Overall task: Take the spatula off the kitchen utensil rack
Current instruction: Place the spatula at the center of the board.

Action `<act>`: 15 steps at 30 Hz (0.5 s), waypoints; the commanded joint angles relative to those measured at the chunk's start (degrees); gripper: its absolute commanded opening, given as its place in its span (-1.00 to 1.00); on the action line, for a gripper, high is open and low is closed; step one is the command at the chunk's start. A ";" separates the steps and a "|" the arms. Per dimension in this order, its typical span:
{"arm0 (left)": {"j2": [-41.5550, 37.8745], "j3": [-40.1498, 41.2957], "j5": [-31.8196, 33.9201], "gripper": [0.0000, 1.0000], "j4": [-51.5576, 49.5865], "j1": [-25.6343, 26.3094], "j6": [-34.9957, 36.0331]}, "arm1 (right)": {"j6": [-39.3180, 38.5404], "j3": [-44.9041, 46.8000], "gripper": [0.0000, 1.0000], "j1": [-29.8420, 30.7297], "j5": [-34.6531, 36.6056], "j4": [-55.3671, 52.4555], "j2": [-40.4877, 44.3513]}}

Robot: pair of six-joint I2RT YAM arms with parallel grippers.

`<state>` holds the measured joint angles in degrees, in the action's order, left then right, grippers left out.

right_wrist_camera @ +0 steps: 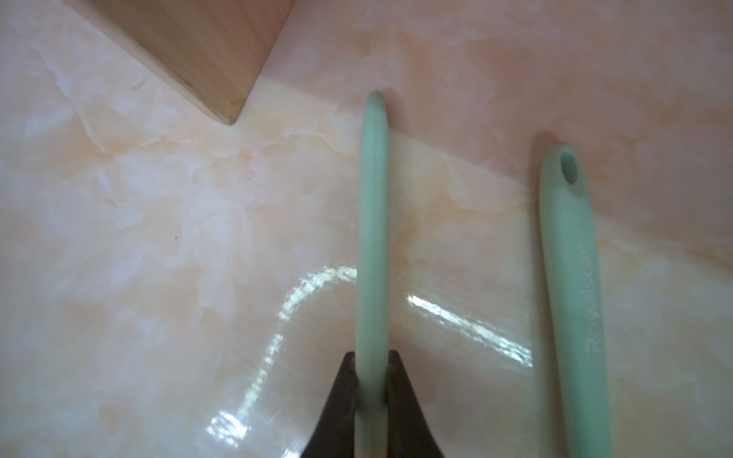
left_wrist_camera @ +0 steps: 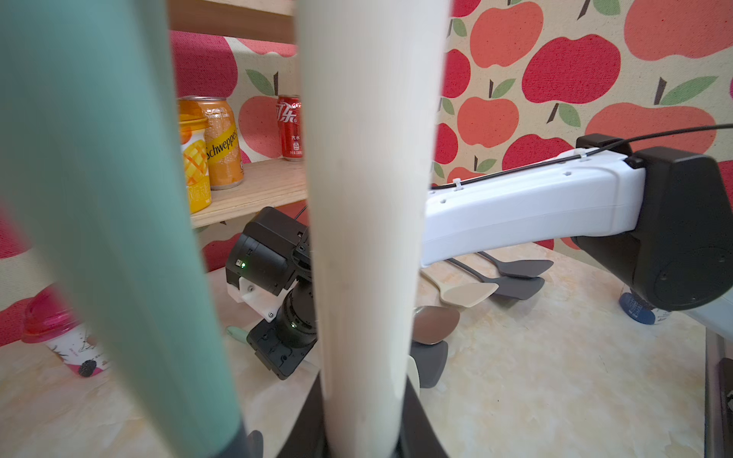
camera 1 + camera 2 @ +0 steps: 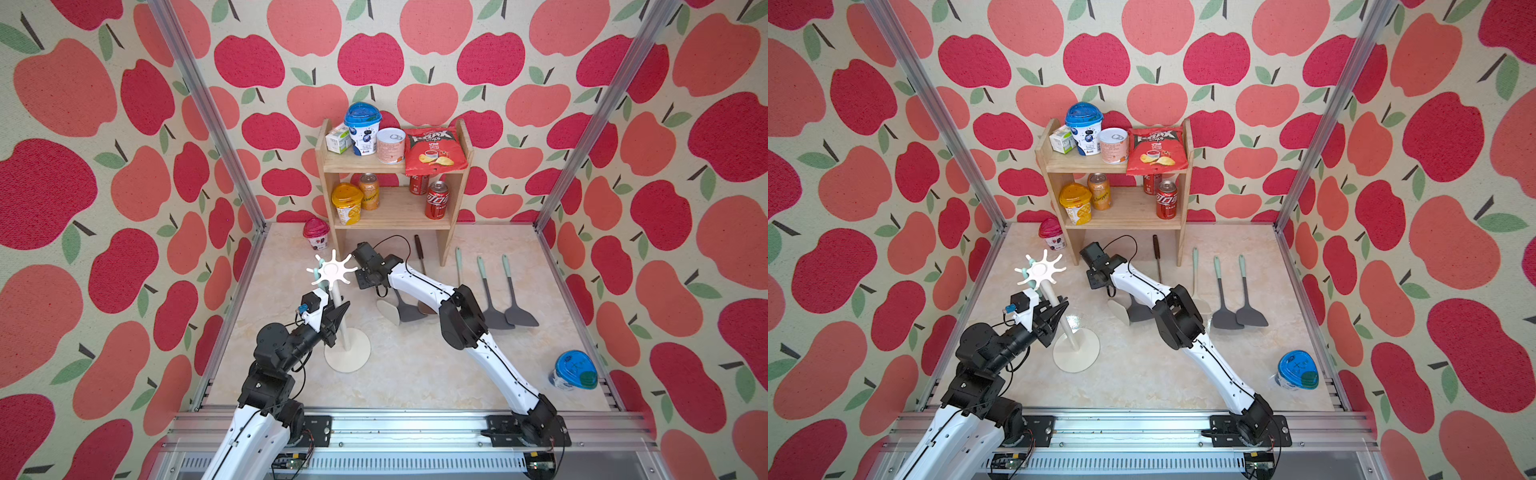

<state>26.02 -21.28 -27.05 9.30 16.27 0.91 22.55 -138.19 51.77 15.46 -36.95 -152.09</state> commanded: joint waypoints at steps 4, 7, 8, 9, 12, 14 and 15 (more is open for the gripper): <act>3.63 -1.34 0.48 -1.00 -1.62 -0.38 -0.47 | -1.50 -3.47 -1.00 0.39 4.38 -4.94 -4.08; 3.39 -0.73 1.25 -1.00 -0.86 -0.30 -1.00 | -1.84 -3.28 -0.96 0.39 4.56 -5.30 -4.99; 3.12 -0.46 1.46 -1.00 -0.21 -0.29 -1.31 | -1.72 -3.53 -0.94 0.27 4.17 -5.81 -5.31; 2.84 -0.43 1.47 -1.00 0.18 -0.35 -1.43 | -1.72 -3.57 -0.93 0.14 4.14 -6.40 -5.49; 2.59 -0.65 1.94 -1.00 -0.08 -0.32 -1.50 | -1.85 -1.85 -0.90 -0.07 3.85 -5.94 -4.80; 2.95 -0.61 2.16 -1.00 0.10 -0.29 -2.00 | -1.76 -0.80 -0.80 -0.34 1.70 -5.09 -4.20; 3.22 -0.73 2.03 -1.00 -0.09 -0.31 -2.13 | -1.81 -0.72 -0.74 -0.39 0.88 -4.89 -3.97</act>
<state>28.77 -22.28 -26.39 10.59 16.27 -0.36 21.91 -141.14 52.40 18.15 -38.92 -154.01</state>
